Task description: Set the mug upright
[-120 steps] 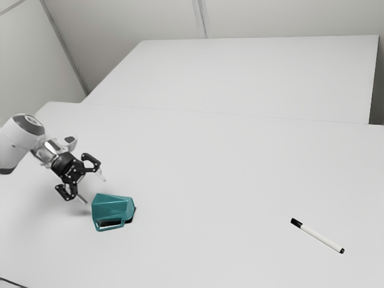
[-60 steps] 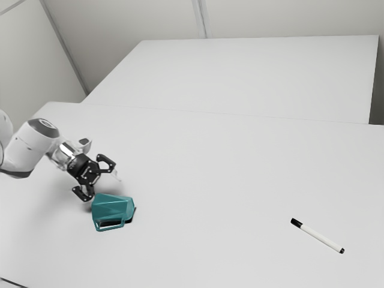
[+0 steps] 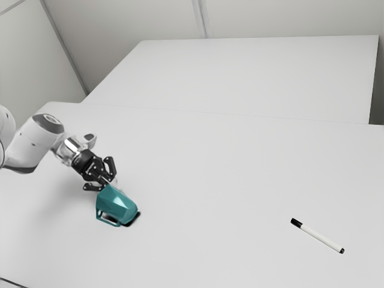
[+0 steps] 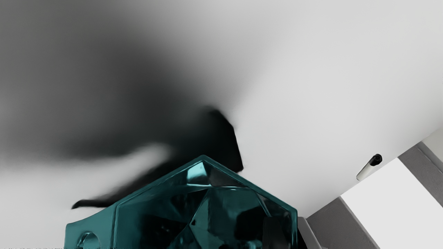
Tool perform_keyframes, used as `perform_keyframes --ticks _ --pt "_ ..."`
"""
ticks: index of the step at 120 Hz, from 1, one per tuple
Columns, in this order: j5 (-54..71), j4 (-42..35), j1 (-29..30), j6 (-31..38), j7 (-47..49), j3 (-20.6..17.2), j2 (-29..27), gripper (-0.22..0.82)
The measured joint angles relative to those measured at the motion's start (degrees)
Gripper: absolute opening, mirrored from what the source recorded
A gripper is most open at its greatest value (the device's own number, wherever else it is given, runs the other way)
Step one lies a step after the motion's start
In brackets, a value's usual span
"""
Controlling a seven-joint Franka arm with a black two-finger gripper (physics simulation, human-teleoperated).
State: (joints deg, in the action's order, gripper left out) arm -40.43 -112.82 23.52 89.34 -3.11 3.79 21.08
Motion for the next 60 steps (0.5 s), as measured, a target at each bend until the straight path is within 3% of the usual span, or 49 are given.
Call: perform_keyframes --ticks 27,46,60 --pt "0.59 0.04 -2.58 0.93 1.72 0.07 -1.87 -0.17" --pt "6.07 0.07 -7.26 3.45 3.29 -0.19 -8.12 -0.18" --pt "12.55 0.05 -9.19 6.85 4.26 -3.05 -11.61 -0.18"
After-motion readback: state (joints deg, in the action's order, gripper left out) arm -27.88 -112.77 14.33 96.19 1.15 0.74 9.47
